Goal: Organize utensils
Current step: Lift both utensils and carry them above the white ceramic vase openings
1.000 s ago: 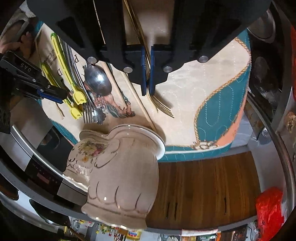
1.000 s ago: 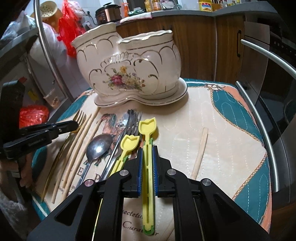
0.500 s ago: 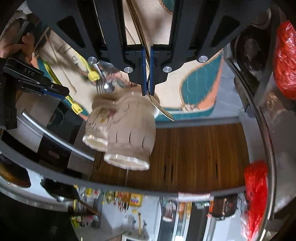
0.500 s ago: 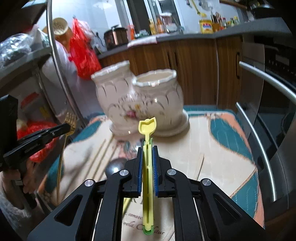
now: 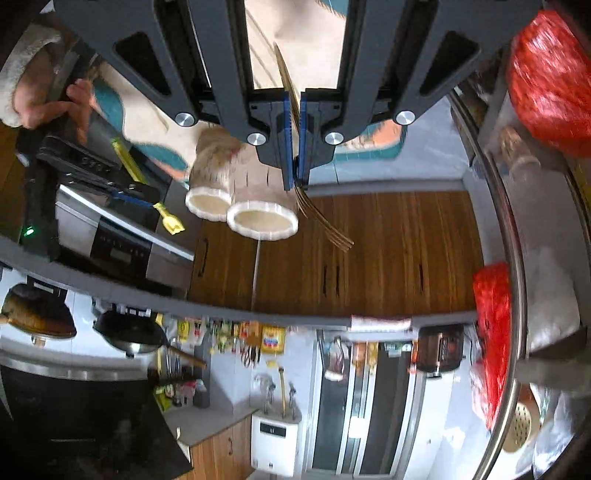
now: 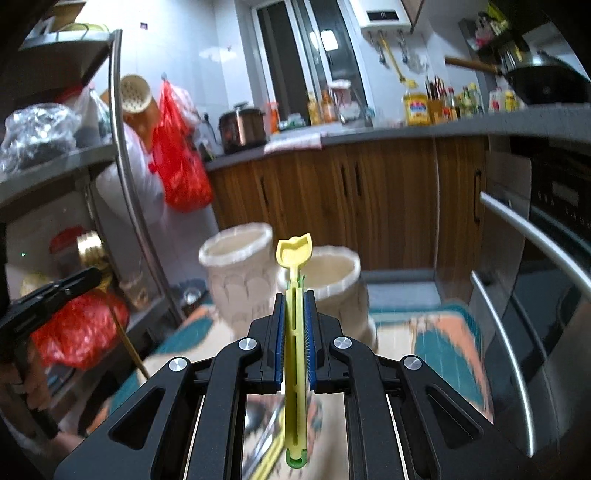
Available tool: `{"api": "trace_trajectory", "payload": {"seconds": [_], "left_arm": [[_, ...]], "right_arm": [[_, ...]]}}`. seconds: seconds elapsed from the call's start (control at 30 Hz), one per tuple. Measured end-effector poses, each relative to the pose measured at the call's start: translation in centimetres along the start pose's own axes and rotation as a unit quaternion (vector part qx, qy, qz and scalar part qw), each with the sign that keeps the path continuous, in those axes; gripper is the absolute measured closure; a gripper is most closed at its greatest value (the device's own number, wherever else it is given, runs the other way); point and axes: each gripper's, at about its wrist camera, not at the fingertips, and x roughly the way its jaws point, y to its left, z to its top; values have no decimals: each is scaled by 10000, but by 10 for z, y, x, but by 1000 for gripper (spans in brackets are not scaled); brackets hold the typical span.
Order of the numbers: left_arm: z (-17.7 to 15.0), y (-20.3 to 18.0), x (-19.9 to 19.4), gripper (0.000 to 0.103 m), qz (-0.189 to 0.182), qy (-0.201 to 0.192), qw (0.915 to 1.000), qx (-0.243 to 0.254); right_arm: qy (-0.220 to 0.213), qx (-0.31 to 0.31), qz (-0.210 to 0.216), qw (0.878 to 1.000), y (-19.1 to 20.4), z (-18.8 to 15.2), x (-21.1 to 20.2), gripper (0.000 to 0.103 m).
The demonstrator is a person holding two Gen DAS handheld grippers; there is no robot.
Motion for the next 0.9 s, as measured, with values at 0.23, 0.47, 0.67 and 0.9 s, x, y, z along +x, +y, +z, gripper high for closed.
{"api": "trace_trajectory", "payload": {"seconds": [0.23,0.47,0.67,0.9], "left_arm": [[67,-12,-7,101,-39,-516,9982,292],[117,-27,4,101,-103,-946,9952,241],[130,-37,37,101,107,-988,9946,309],[113,-29,73,101,210,-724,9970,183]], "right_arm": [[-450,56,279,9986,-6,52,26,92],[-337,507,756,9953,-26,75,67,92],[-256,741,623,9950,-39,68,97,92],[-241,402,113,9988,-36,56,123,92]]}}
